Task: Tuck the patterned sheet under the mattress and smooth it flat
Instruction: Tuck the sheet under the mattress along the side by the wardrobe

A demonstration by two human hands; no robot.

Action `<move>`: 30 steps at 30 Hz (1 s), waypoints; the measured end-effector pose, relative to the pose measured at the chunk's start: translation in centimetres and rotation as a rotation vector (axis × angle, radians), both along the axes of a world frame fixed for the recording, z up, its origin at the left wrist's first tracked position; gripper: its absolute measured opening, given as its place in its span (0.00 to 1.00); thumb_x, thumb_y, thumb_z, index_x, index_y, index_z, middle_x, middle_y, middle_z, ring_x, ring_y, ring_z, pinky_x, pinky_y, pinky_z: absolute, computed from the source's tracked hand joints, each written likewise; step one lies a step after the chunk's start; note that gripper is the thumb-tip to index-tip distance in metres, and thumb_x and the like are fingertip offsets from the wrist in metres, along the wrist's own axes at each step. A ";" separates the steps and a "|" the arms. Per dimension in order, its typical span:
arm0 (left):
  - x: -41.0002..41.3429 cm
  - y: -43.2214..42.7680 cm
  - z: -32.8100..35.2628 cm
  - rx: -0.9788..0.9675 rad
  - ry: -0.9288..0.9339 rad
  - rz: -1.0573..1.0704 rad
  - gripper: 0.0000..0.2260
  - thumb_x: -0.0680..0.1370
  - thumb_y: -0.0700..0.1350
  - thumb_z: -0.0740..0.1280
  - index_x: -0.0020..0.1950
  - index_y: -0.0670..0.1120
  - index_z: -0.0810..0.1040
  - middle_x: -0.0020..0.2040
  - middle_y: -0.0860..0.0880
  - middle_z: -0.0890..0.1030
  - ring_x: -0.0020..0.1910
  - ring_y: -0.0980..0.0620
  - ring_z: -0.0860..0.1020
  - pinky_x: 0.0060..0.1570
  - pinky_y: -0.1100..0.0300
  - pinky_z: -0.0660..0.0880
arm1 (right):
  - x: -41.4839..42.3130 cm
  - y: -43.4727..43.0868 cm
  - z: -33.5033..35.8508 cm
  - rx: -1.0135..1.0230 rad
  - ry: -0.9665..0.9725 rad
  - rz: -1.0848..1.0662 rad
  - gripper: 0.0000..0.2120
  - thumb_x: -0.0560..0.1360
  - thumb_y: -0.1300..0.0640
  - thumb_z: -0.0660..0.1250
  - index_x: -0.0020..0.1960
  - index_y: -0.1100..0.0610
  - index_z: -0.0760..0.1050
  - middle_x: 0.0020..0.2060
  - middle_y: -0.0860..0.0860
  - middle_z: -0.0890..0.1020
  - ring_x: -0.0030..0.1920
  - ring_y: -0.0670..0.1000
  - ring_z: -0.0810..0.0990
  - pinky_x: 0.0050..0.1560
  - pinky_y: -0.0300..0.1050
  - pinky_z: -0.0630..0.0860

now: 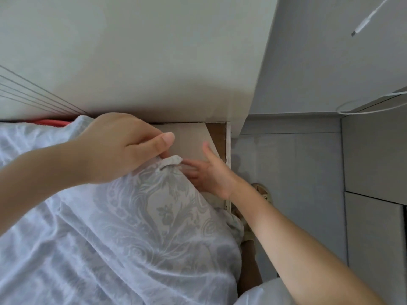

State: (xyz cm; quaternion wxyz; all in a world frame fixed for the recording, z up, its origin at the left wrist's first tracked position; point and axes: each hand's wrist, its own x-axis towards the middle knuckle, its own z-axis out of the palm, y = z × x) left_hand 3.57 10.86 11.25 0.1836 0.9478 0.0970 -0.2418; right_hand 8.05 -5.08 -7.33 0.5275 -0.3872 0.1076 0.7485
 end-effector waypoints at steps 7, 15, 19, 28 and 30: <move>4.2 -1.4 -3.6 0.089 0.137 0.011 0.26 0.81 0.60 0.46 0.48 0.53 0.82 0.45 0.51 0.82 0.47 0.54 0.73 0.32 0.73 0.58 | 0.6 -4.3 -4.4 -0.440 -0.355 -0.034 0.36 0.73 0.27 0.46 0.51 0.55 0.79 0.49 0.57 0.83 0.52 0.58 0.80 0.64 0.57 0.70; 7.6 -2.6 -9.0 0.095 0.190 0.028 0.25 0.81 0.57 0.47 0.50 0.50 0.82 0.51 0.49 0.83 0.54 0.48 0.76 0.53 0.55 0.69 | 0.5 -4.8 -5.8 -0.310 -0.103 -0.089 0.33 0.76 0.30 0.45 0.49 0.53 0.79 0.47 0.54 0.83 0.49 0.54 0.80 0.59 0.51 0.72; 9.1 -3.2 -12.2 0.121 0.196 0.016 0.27 0.81 0.58 0.46 0.51 0.46 0.81 0.50 0.45 0.82 0.51 0.46 0.77 0.54 0.53 0.71 | 4.8 -5.5 -3.9 -0.290 -0.471 -0.162 0.33 0.75 0.32 0.42 0.56 0.50 0.77 0.53 0.52 0.82 0.52 0.50 0.80 0.63 0.50 0.68; 10.1 -3.7 -15.4 0.102 0.189 0.109 0.28 0.82 0.58 0.44 0.54 0.46 0.81 0.53 0.45 0.81 0.54 0.45 0.76 0.55 0.53 0.70 | 4.9 -2.0 -1.4 -0.051 -0.782 -0.088 0.46 0.55 0.38 0.79 0.68 0.45 0.65 0.59 0.40 0.78 0.59 0.42 0.76 0.61 0.46 0.74; 9.5 -3.4 -15.2 -0.085 0.122 0.261 0.25 0.82 0.57 0.47 0.58 0.46 0.79 0.56 0.46 0.81 0.58 0.47 0.76 0.59 0.54 0.69 | 5.3 -1.6 -2.1 -0.086 -0.831 -0.060 0.47 0.52 0.35 0.79 0.67 0.44 0.66 0.59 0.40 0.78 0.60 0.43 0.77 0.61 0.48 0.75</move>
